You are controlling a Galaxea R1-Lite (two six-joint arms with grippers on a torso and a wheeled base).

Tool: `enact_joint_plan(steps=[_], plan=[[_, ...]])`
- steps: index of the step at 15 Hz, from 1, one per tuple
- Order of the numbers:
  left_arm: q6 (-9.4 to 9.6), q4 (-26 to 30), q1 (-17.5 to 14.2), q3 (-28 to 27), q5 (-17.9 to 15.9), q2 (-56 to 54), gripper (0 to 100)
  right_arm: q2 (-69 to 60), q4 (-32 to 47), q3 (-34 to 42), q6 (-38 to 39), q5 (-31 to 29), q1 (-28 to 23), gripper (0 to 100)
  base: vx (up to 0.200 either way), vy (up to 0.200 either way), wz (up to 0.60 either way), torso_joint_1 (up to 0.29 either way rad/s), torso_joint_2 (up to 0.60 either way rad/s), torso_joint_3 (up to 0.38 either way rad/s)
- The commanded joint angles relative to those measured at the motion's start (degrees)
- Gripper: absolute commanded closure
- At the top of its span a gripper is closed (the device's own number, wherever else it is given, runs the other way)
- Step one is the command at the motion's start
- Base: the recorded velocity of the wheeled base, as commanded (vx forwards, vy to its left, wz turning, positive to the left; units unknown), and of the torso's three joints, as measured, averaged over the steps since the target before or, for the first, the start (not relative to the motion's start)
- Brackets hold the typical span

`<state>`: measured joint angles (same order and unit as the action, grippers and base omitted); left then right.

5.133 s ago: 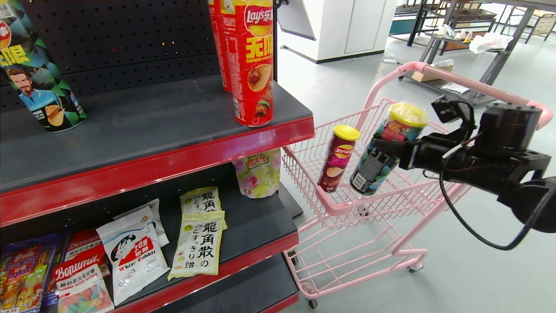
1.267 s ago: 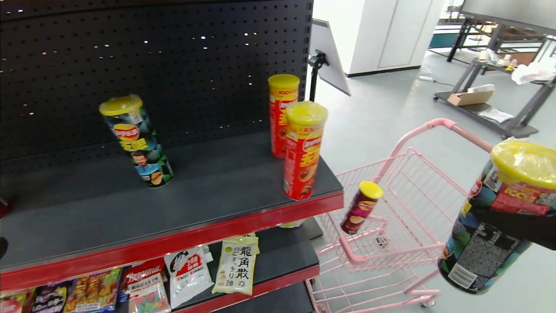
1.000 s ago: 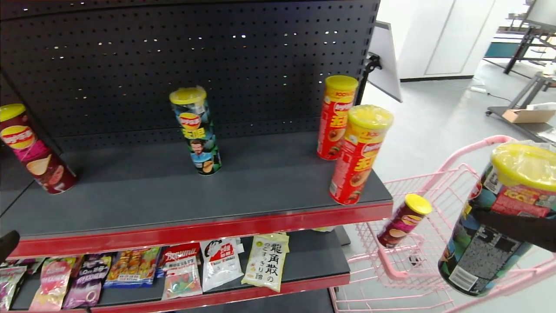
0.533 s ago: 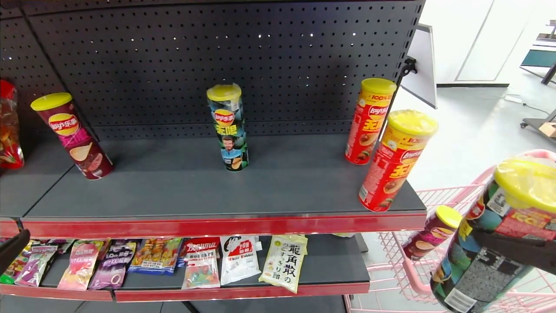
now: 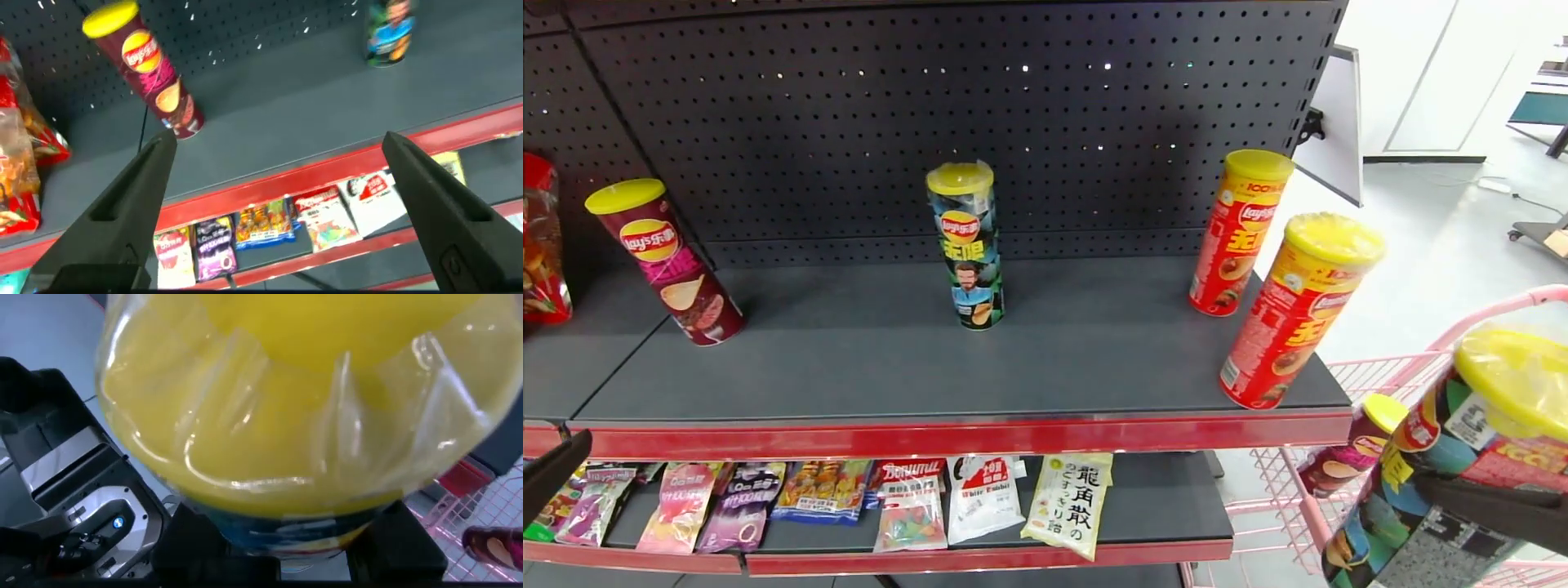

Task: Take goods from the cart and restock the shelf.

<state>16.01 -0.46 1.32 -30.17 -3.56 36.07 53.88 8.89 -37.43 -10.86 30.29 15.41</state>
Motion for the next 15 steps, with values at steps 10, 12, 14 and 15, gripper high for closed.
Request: enact_joint_plan(steps=[10,12,14,15], plan=[[2.45,-0.1,0.0,0.3,0.0,1.5,0,-0.2,0.0,0.2,-0.1,2.8,1.4,100,0.000,0.120,0.00,0.002,0.00,0.001],[2.36,-0.1,0.1,0.3,-0.3,1.7,0,-1.1,0.1,0.0,-0.1,3.6,1.9,100,0.200,0.000,0.00,0.000,0.00,0.002],[2.36,-0.1,0.1,0.2,-0.3,2.4,0,-2.0,0.1,0.0,-0.1,4.1,5.2,100,0.200,0.000,0.00,-0.012,0.00,0.002],[2.45,-0.1,0.1,0.2,-0.3,2.4,0,-2.6,0.1,0.2,-0.1,4.1,6.6,100,0.200,0.000,0.00,0.002,0.00,-0.007]])
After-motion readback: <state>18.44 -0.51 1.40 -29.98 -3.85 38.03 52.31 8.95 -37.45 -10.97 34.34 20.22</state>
